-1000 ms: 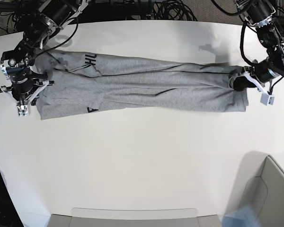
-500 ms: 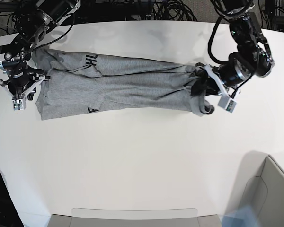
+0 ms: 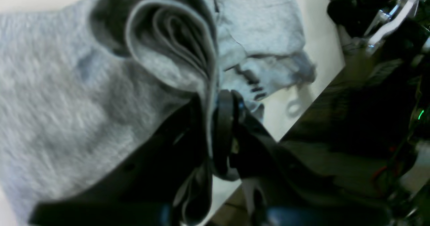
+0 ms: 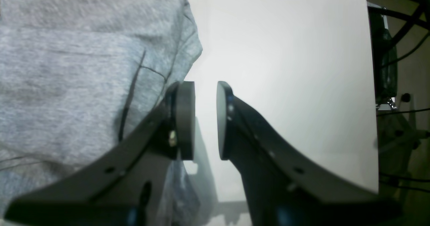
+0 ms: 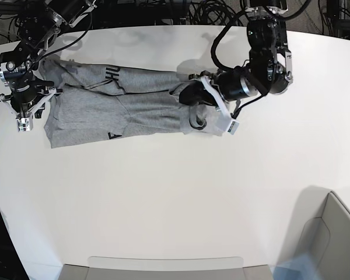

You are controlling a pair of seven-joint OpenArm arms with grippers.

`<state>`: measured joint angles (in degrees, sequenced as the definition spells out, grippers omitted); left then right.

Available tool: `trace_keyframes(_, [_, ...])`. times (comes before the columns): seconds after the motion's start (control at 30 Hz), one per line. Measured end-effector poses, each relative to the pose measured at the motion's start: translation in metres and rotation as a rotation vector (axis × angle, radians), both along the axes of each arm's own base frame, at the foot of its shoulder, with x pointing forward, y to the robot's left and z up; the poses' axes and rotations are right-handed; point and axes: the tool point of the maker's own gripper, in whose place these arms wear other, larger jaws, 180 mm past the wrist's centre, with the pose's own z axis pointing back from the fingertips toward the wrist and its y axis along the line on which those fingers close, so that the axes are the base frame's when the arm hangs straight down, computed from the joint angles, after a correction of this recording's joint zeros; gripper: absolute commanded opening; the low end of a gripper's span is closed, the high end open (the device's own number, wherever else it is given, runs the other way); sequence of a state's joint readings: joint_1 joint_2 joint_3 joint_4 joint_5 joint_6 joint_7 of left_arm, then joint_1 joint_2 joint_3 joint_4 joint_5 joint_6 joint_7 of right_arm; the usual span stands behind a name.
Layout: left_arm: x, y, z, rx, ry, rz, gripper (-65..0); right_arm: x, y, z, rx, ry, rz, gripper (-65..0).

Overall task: Fold the T-shirt properly
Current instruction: 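Fold the strip end with the left gripper toward the right gripper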

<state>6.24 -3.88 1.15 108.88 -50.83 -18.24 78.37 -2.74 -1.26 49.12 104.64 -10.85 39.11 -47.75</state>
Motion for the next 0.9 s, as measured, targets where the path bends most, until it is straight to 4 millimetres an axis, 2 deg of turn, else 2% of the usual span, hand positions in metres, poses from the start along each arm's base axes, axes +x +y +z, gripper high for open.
trace_keyframes(0.13, [-0.001, -0.014, -0.011, -0.027, 0.065, 0.013, -65.0, 0.000, 0.000, 0.000, 0.001, -0.001, 0.000, -52.9])
trace_keyframes(0.27, [0.001, -0.017, -0.027, -0.039, 0.120, 0.034, -65.0, 0.000, 0.000, 0.000, 0.001, 0.001, 0.000, -52.9])
trace_keyframes(0.4, [0.013, -0.016, -0.023, -0.055, 0.091, 0.062, -65.0, -0.001, 0.000, -0.001, 0.000, 0.002, 0.000, -52.9])
trace_keyframes(0.53, [0.014, -0.016, -0.022, -0.054, 0.092, 0.059, -65.0, -0.001, 0.000, -0.001, 0.001, 0.002, 0.000, -52.9])
trace_keyframes(0.7, [0.022, -0.043, -0.014, -0.055, 0.055, -0.033, -65.0, -0.001, 0.000, -0.001, 0.000, 0.003, 0.000, -52.9])
trace_keyframes(0.8, [0.019, -0.050, -0.025, -0.053, 0.101, -0.058, -65.0, 0.000, 0.001, 0.000, 0.003, -0.001, 0.001, -52.9])
trace_keyframes(0.83, [0.019, -0.049, -0.029, -0.050, 0.113, -0.057, -64.6, -0.001, 0.000, -0.001, 0.002, 0.001, 0.000, -52.9])
trace_keyframes(0.9, [0.017, -0.050, -0.032, -0.043, 0.120, -0.066, -57.0, -0.001, 0.000, -0.001, 0.000, 0.003, 0.000, -52.9])
